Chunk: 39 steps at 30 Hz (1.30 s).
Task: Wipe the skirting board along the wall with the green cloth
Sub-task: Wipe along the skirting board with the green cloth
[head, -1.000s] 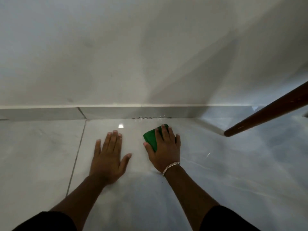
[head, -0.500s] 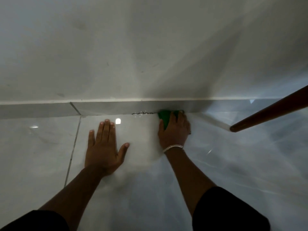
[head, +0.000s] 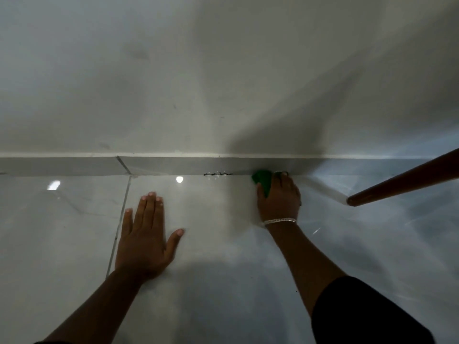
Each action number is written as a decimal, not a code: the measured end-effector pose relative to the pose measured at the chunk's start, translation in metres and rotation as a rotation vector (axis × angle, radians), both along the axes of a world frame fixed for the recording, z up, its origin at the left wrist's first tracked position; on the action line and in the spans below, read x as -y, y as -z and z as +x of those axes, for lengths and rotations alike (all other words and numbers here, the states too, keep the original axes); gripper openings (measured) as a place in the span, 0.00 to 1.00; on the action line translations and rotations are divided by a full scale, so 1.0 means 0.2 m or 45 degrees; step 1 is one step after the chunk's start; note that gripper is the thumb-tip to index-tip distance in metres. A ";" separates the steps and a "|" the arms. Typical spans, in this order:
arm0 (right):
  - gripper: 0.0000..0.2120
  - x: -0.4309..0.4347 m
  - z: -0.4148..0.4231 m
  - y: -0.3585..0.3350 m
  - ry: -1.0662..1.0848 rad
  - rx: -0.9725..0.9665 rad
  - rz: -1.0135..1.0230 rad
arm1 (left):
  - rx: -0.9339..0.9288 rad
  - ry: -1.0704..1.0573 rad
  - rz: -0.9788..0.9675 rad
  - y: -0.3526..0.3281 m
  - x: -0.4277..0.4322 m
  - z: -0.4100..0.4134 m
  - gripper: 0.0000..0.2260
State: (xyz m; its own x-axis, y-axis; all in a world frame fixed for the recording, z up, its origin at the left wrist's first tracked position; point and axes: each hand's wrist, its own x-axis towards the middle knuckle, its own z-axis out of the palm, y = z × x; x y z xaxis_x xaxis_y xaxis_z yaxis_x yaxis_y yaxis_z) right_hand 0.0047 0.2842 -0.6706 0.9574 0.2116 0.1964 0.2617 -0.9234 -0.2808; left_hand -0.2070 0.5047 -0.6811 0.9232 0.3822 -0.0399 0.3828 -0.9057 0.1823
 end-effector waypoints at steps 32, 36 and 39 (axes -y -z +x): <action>0.18 -0.68 -0.30 -0.09 -0.330 -0.174 0.087 | -0.017 -0.019 -0.017 0.01 -0.03 0.05 0.42; 0.20 -0.34 -0.13 -0.07 -0.132 -0.071 0.097 | -0.014 -0.018 -0.023 -0.01 -0.06 -0.10 0.41; 0.19 -0.18 -0.06 -0.10 0.091 -0.077 0.119 | 0.009 -0.041 -0.006 -0.01 -0.06 -0.12 0.40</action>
